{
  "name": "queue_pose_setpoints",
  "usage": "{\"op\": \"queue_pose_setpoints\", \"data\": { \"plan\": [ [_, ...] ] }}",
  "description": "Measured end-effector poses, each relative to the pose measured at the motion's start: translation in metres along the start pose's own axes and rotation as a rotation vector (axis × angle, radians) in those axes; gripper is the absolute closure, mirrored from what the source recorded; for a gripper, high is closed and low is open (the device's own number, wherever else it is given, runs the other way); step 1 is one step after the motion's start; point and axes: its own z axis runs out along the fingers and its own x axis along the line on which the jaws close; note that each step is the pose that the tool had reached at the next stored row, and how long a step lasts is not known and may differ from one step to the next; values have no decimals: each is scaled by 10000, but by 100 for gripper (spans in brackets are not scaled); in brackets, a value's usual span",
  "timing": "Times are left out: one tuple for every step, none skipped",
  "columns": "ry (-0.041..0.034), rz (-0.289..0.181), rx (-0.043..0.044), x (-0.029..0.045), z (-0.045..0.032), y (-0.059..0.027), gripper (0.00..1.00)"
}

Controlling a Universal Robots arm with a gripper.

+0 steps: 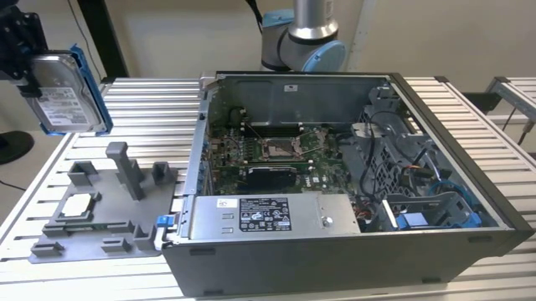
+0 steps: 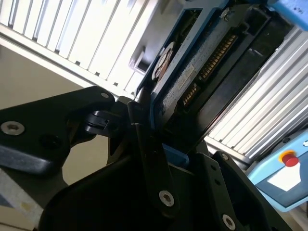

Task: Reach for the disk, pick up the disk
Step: 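Pick up the disk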

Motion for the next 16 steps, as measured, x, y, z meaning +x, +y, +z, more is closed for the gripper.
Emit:
{"op": "queue_pose_setpoints", "data": {
  "plan": [
    [0, 0, -1, 0, -13, 0, 100],
    [0, 0, -3, 0, -26, 0, 100],
    [0, 1, -5, -1, -39, 0, 100],
    [0, 0, -5, -1, -52, 0, 100],
    [0, 1, -7, -1, -65, 0, 100],
    [0, 1, -9, -1, -80, 0, 100],
    [0, 1, -10, -1, -92, 0, 100],
    [0, 0, -11, -1, -106, 0, 100],
    [0, 0, -12, -1, -118, 0, 100],
    [0, 0, -14, -1, -133, 0, 100],
    [0, 0, -15, -1, -146, 0, 100],
    [0, 0, -15, -1, -159, 0, 100],
    [0, 0, -17, -1, -172, 0, 100],
    [0, 0, -18, -1, -186, 0, 100],
    [0, 0, -18, -2, -199, 0, 100],
    [0, 0, -20, -2, -212, 0, 100]
  ]
}}
